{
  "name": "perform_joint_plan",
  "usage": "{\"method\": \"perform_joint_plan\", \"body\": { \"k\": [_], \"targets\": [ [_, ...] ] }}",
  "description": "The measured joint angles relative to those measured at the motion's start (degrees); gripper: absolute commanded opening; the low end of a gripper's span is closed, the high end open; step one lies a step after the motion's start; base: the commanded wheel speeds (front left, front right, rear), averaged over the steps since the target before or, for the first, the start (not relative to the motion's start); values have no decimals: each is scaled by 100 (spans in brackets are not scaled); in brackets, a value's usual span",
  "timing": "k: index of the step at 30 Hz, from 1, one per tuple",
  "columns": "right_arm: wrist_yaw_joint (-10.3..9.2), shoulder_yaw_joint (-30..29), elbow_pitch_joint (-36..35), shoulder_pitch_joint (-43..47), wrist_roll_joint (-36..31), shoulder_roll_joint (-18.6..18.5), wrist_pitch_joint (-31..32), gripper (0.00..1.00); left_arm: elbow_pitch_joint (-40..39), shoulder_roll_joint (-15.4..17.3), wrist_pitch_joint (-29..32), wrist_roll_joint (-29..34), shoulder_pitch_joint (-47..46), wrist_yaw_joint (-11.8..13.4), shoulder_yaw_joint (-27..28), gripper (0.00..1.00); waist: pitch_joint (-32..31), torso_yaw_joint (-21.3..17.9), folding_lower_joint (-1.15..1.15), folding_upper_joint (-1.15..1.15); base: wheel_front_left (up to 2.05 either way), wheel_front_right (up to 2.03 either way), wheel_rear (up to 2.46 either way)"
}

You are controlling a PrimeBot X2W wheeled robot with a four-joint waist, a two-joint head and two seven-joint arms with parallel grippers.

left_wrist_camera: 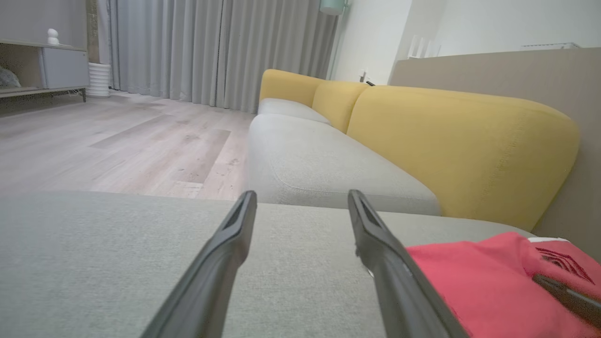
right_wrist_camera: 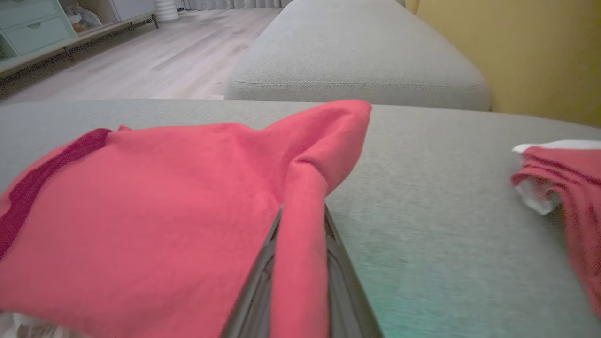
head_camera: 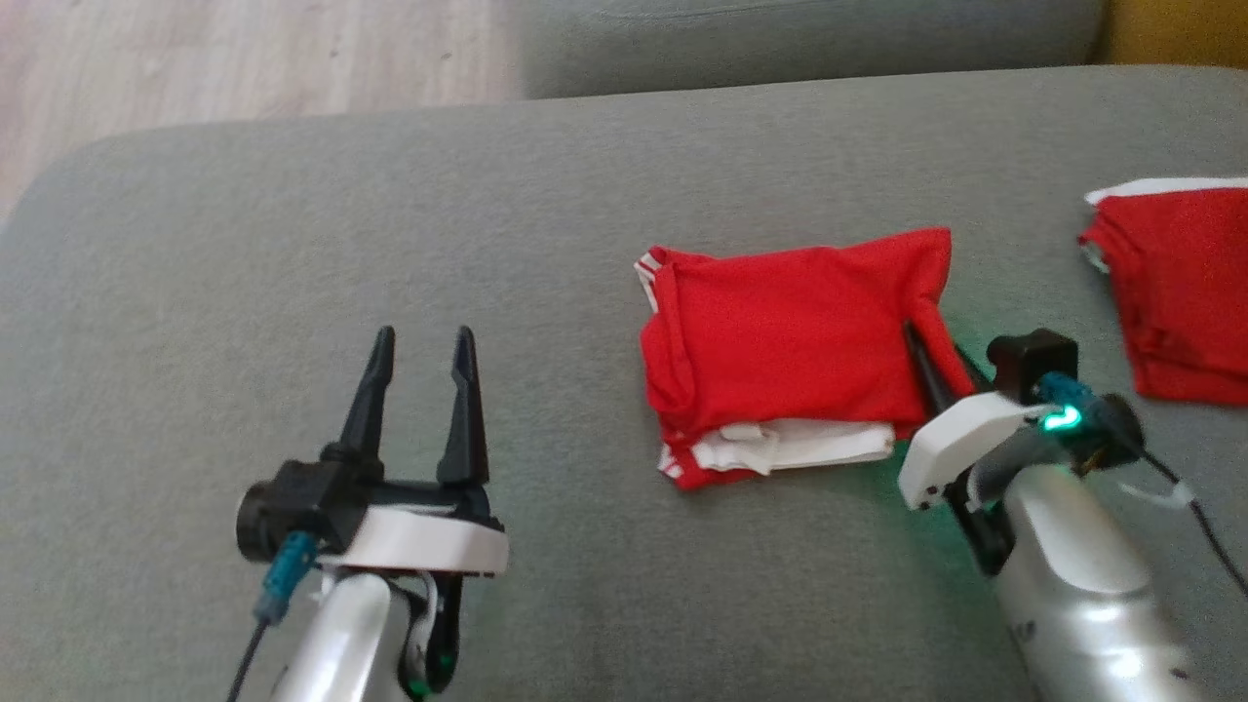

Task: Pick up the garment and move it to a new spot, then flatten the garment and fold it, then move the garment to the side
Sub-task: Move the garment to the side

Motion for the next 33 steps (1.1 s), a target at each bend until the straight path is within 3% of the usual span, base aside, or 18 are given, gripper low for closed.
{"method": "perform_joint_plan", "body": {
  "k": [5, 12, 18, 23, 33],
  "targets": [
    [0, 210, -646, 24, -366, -447, 335, 0, -12, 0, 0, 7, 73, 25, -151, 100, -66, -317, 0, 0, 0, 0, 0],
    [0, 327, -1519, 103, -430, -1602, 911, 0, -44, 1, 0, 76, 55, 60, -152, 100, 94, -579, 0, 0, 0, 0, 0],
    [0, 159, -1820, -55, -433, -2273, 1168, 0, -38, 1, 0, 159, -26, 8, -137, 100, 417, -646, 0, 0, 0, 0, 0],
    [0, -383, -1708, -450, -638, -2666, 1209, 0, -42, -1, 0, 157, -252, -43, -126, 100, 731, -601, 1, 0, 0, 0, 0],
    [0, -1303, -1155, -651, -1404, -2818, 1209, 0, -75, 0, 0, 203, -349, -87, 88, 100, 1203, -311, 1, 0, 0, 0, 0]
  ]
}}
